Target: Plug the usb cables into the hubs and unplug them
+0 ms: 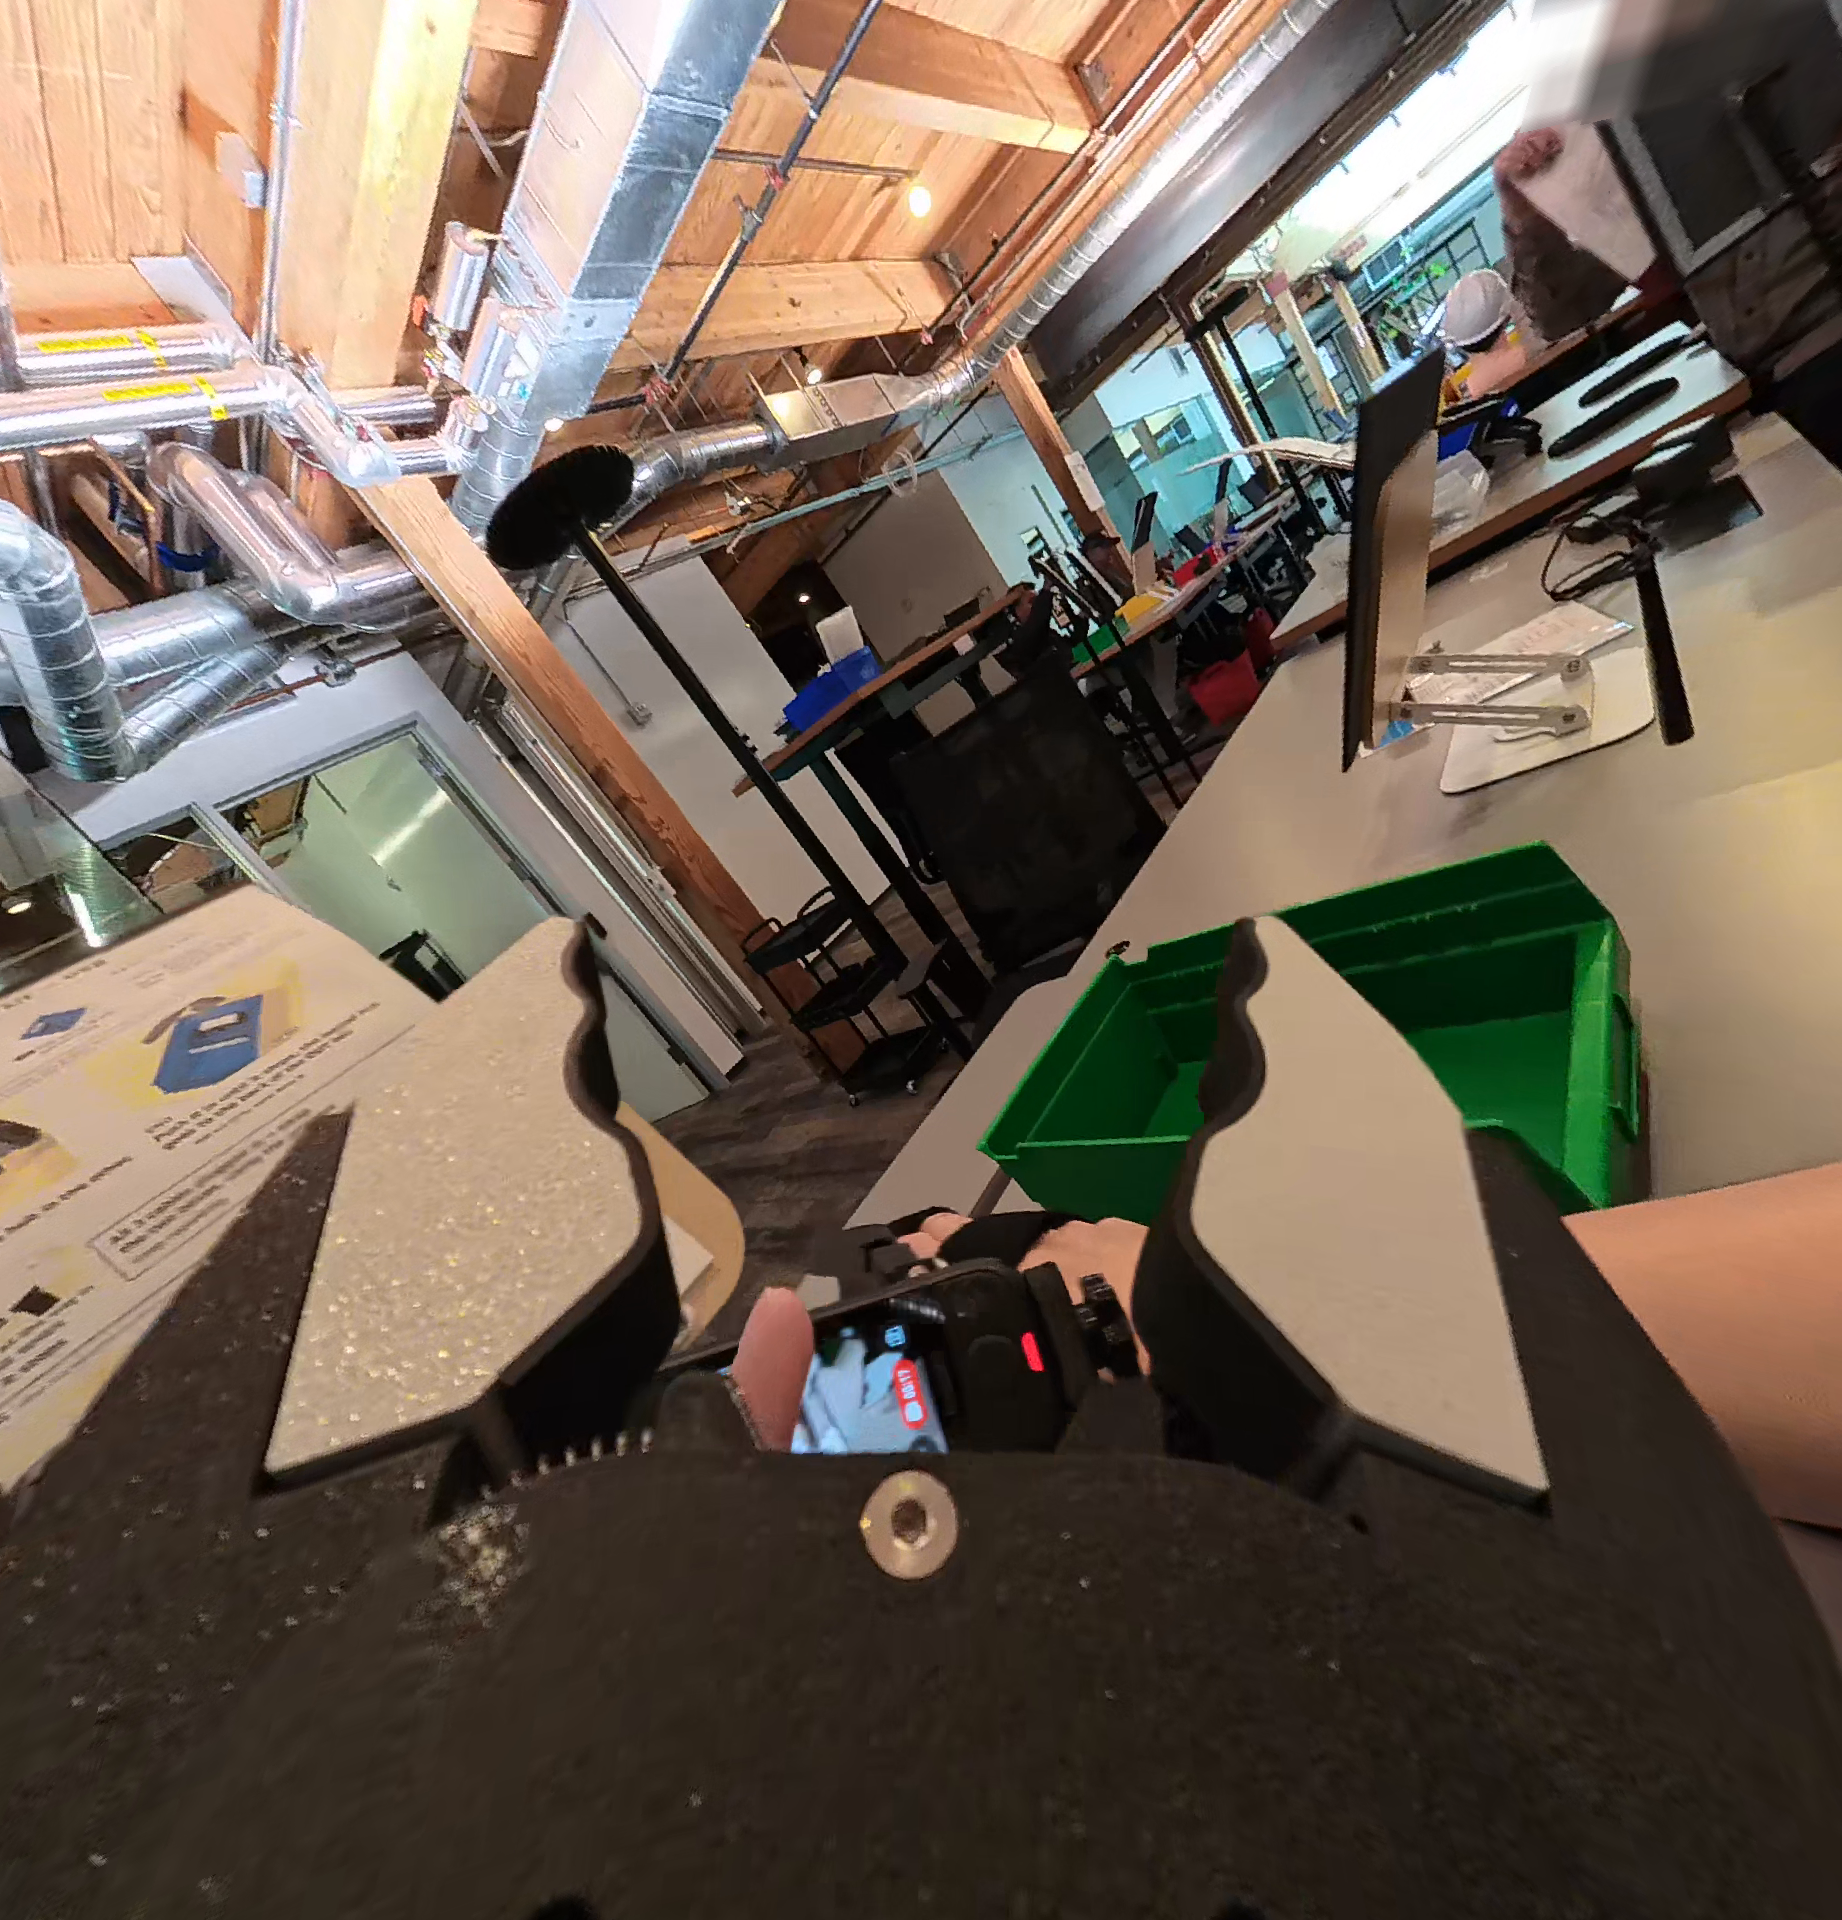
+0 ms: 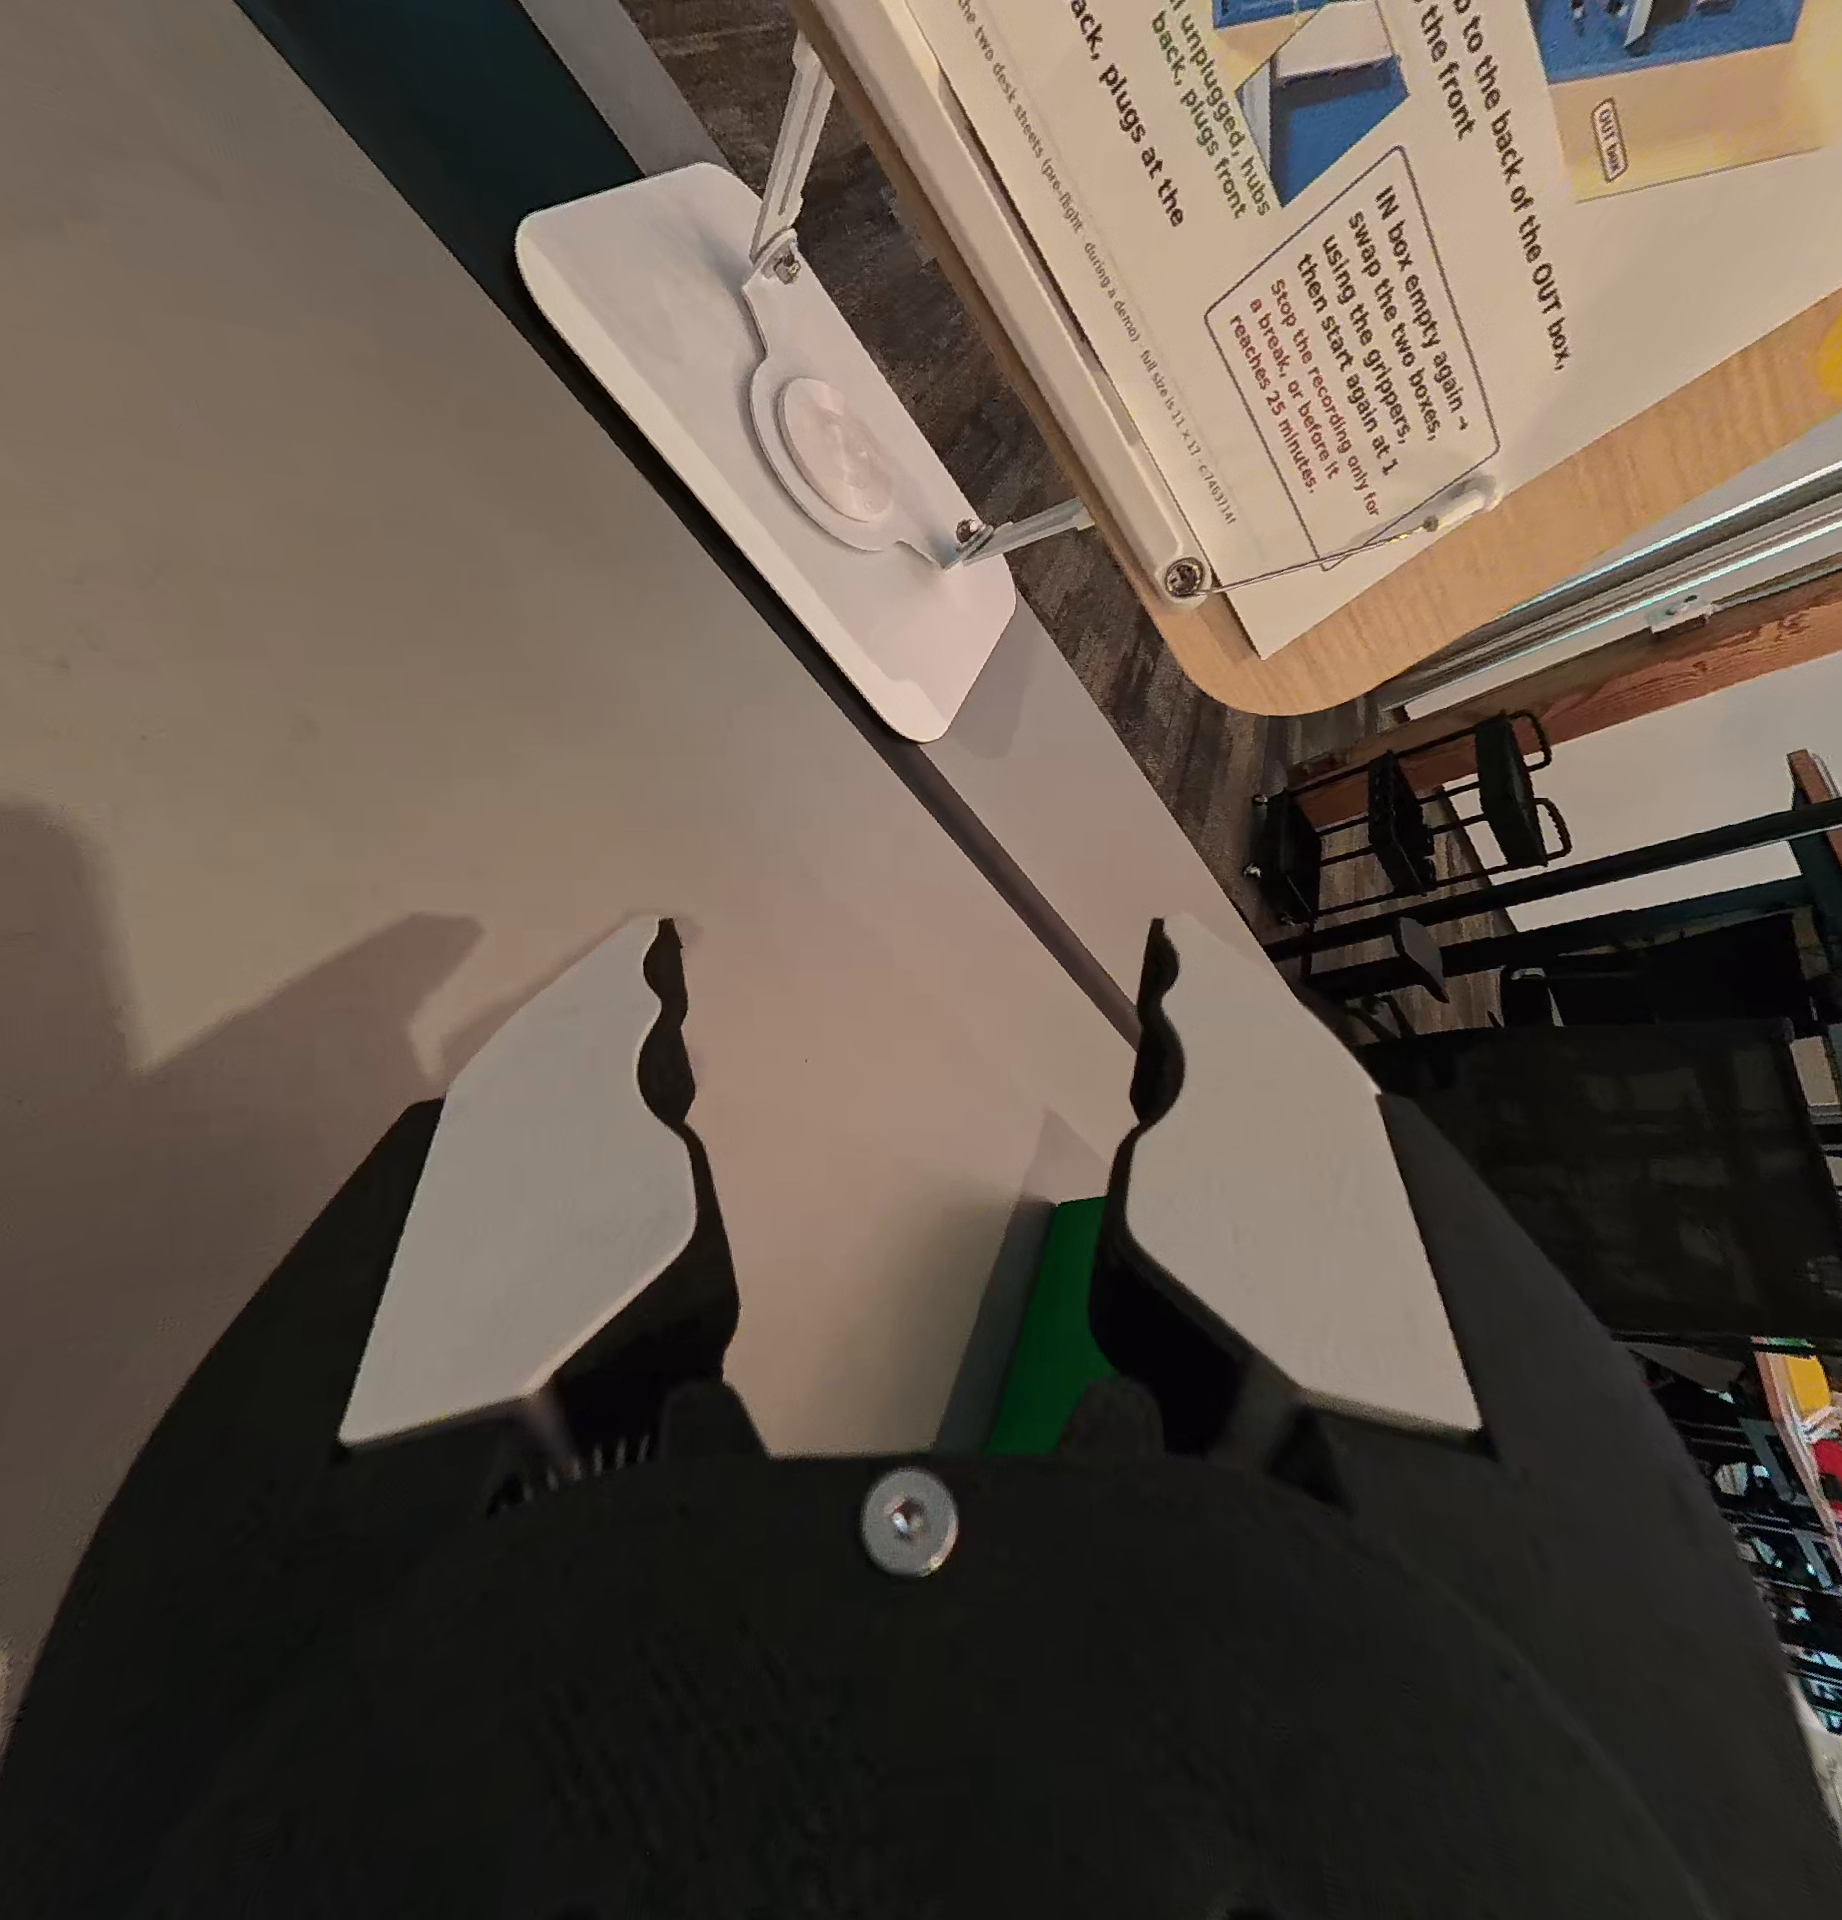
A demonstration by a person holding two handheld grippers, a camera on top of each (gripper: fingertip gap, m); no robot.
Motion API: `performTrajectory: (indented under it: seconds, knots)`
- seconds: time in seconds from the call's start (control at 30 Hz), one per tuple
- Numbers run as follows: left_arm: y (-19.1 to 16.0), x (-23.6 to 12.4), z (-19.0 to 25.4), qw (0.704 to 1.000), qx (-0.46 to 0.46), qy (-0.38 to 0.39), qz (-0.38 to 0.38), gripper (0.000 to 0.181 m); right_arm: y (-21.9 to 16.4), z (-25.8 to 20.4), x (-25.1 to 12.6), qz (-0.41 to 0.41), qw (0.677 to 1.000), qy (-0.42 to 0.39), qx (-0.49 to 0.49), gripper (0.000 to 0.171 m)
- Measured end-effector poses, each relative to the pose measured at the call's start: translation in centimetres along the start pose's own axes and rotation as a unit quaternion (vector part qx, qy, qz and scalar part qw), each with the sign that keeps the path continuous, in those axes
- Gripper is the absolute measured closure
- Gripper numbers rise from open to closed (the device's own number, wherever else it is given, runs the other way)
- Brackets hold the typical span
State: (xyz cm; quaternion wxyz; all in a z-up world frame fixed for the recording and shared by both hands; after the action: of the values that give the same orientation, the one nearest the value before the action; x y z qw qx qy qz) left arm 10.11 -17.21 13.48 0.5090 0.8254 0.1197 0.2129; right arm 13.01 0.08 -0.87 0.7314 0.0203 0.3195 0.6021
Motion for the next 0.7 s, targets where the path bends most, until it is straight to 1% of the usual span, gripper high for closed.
performTrajectory:
  seconds: [0.03, 0.1, 0.2, 0.27, 0.33, 0.4, 0.43, 0.47, 0.53, 0.57, 0.63, 0.7]
  knots:
    - [0.3, -0.3, -0.6, 1.000, 0.000, 0.010, 0.003, 0.070, -0.1, 0.1, 0.1, 0.000, 1.000, 0.001, 0.002, 0.086]
    - [0.6, -0.9, -2.1, 1.000, 0.000, 0.031, -0.002, 0.070, -0.3, 0.4, 0.2, 0.000, 1.000, -0.002, 0.005, 0.086]
    - [0.6, -2.8, -6.7, 0.993, 0.003, 0.109, -0.035, 0.071, -0.8, 1.3, 0.5, 0.012, 1.000, 0.003, 0.028, 0.086]
    - [0.3, -5.4, -11.0, 0.981, -0.003, 0.179, -0.077, 0.078, -1.5, 2.8, 0.5, 0.027, 0.998, 0.002, 0.061, 0.088]
    - [-0.3, -8.9, -15.1, 0.964, -0.029, 0.238, -0.117, 0.089, -2.3, 5.0, -0.1, 0.062, 0.993, -0.011, 0.104, 0.096]
    - [-0.3, -13.3, -18.9, 0.931, -0.037, 0.339, -0.128, 0.100, -2.8, 7.6, -1.6, 0.125, 0.981, -0.019, 0.149, 0.122]
    - [-0.1, -15.5, -20.5, 0.910, -0.025, 0.394, -0.128, 0.105, -3.1, 8.9, -2.7, 0.160, 0.971, -0.025, 0.175, 0.131]
    - [0.1, -17.5, -21.5, 0.890, -0.004, 0.433, -0.139, 0.111, -3.4, 10.2, -3.8, 0.192, 0.960, -0.033, 0.201, 0.138]
    - [0.0, -20.9, -22.8, 0.854, 0.025, 0.488, -0.176, 0.122, -4.0, 12.4, -5.9, 0.245, 0.940, -0.052, 0.233, 0.147]
    - [-0.2, -22.1, -23.1, 0.841, 0.025, 0.501, -0.202, 0.128, -4.4, 13.3, -6.9, 0.260, 0.933, -0.064, 0.240, 0.150]
    - [-1.1, -23.7, -23.3, 0.832, 0.005, 0.497, -0.247, 0.138, -5.2, 14.6, -8.3, 0.268, 0.930, -0.075, 0.242, 0.150]
    - [-1.9, -24.8, -23.3, 0.821, -0.024, 0.494, -0.284, 0.141, -5.7, 15.3, -9.4, 0.270, 0.931, -0.076, 0.234, 0.150]
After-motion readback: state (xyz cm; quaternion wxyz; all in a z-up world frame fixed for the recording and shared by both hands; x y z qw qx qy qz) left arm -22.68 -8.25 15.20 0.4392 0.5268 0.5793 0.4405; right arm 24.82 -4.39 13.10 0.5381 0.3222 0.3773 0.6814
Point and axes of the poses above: each gripper's, where its closed fingertips meet, x out along the fingers, y out of its top, z = x × y across the jaws, the point moved 5 cm from there along -x, back along the fingers, and after that the axes turned 12 degrees about -x, right-handed, at the moved point
